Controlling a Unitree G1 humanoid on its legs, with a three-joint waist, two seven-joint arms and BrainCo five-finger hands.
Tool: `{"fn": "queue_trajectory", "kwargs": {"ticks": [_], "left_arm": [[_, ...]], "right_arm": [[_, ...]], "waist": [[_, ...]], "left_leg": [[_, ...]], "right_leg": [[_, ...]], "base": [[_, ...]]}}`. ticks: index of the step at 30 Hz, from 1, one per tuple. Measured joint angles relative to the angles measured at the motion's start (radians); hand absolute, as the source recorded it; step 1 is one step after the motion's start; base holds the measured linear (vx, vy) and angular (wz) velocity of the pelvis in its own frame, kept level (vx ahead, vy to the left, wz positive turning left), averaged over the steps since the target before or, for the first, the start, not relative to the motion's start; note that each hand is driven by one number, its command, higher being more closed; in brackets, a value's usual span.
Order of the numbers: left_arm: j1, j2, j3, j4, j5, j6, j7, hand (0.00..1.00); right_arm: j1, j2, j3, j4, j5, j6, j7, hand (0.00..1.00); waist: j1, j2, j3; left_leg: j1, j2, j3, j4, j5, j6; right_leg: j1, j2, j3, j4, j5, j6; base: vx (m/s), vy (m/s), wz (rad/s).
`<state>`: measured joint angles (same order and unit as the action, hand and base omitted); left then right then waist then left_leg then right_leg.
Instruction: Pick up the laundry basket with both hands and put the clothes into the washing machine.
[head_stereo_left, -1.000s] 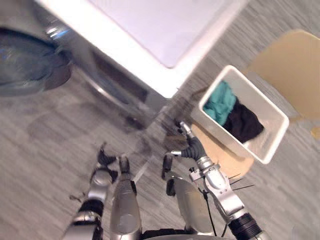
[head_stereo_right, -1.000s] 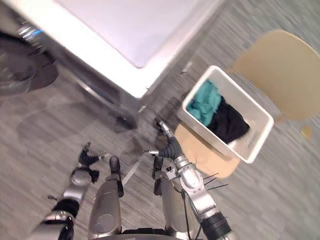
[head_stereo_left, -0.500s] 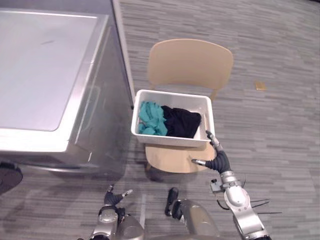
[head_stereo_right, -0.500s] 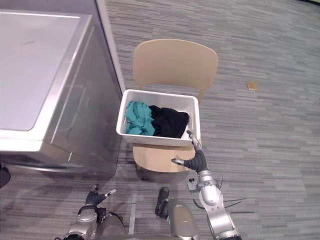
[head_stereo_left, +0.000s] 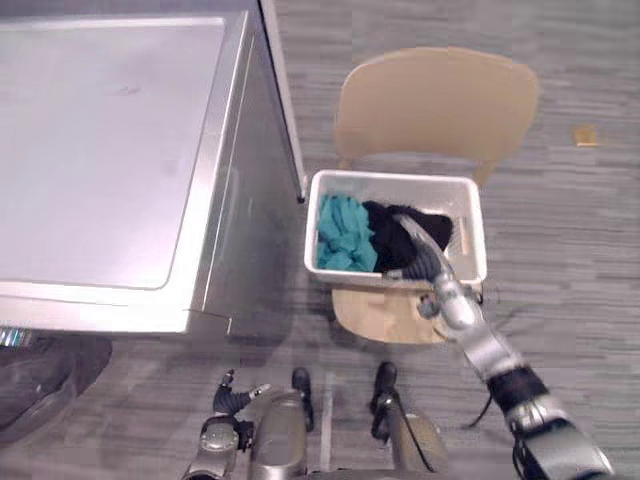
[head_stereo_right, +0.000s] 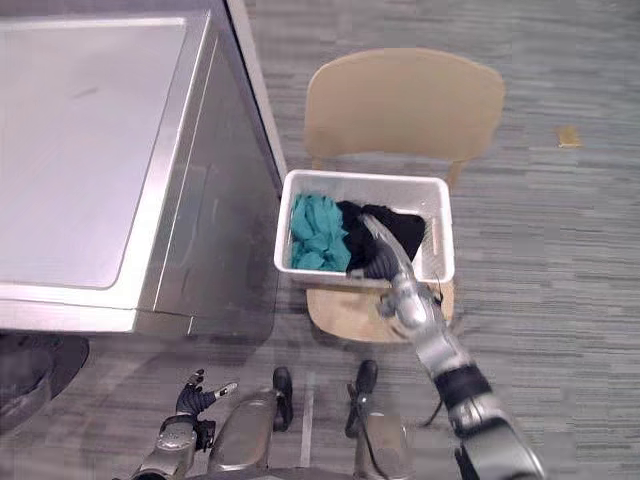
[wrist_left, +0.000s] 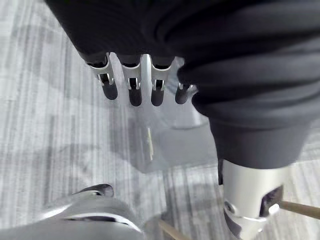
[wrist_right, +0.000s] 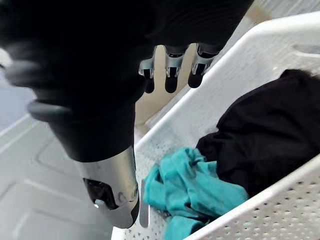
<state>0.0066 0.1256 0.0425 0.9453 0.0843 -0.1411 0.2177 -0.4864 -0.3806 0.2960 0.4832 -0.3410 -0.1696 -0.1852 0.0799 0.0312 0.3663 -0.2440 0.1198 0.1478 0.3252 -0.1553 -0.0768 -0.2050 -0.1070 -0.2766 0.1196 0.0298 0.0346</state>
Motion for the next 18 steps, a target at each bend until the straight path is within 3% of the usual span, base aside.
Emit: {"fn": "queue_trajectory", "kwargs": {"ticks": [3,5,12,16,17,18], "left_arm": [[-0.029,0.001,0.0,0.0,-0.003,-0.001,0.002,0.0],[-0.03,0.0,0.0,0.002,-0.003,-0.003,0.003,0.0],[-0.085,-0.003,-0.001,0.047,-0.004,-0.028,0.007,0.0],[-0.161,-0.026,-0.01,0.056,-0.013,-0.042,0.009,0.0],[-0.175,-0.034,-0.012,0.058,-0.014,-0.042,0.009,0.0],[-0.18,-0.034,-0.012,0.06,-0.014,-0.042,0.009,0.0]], "right_arm": [[-0.185,-0.044,0.015,0.157,-0.036,0.026,-0.036,0.0],[-0.292,-0.062,0.019,0.273,-0.06,0.043,-0.06,0.0],[-0.509,-0.082,0.098,0.521,-0.072,0.071,-0.083,0.0],[-0.584,-0.089,0.107,0.62,-0.072,0.095,-0.084,0.0],[-0.599,-0.089,0.121,0.634,-0.072,0.1,-0.084,1.0],[-0.608,-0.09,0.128,0.638,-0.072,0.101,-0.084,1.0]], "waist": [[0.046,0.001,0.056],[0.067,0.002,0.061],[0.111,0.019,0.082],[0.157,0.032,0.118],[0.162,0.033,0.124],[0.163,0.033,0.124]], "left_leg": [[-0.055,-0.002,-0.028,0.004,0.009,0.014],[-0.108,-0.013,-0.059,0.007,0.016,0.025],[-0.223,-0.029,-0.105,0.037,0.027,0.041],[-0.287,-0.036,-0.123,0.034,0.048,0.05],[-0.305,-0.04,-0.131,0.033,0.054,0.052],[-0.312,-0.044,-0.135,0.03,0.059,0.052]], "right_leg": [[-0.04,0.002,-0.023,0.001,0.012,-0.008],[-0.077,0.001,-0.047,0.001,0.018,-0.011],[-0.15,0.0,-0.069,-0.013,0.046,-0.012],[-0.19,-0.002,-0.077,-0.047,0.076,-0.013],[-0.2,-0.002,-0.081,-0.055,0.08,-0.012],[-0.206,-0.003,-0.083,-0.056,0.08,-0.012]], "base": [[-0.07,-0.005,0.22],[-0.06,0.006,0.29],[-0.03,0.023,0.16],[-0.04,0.019,0.14],[-0.02,0.016,0.12],[-0.02,0.019,0.24]]}}
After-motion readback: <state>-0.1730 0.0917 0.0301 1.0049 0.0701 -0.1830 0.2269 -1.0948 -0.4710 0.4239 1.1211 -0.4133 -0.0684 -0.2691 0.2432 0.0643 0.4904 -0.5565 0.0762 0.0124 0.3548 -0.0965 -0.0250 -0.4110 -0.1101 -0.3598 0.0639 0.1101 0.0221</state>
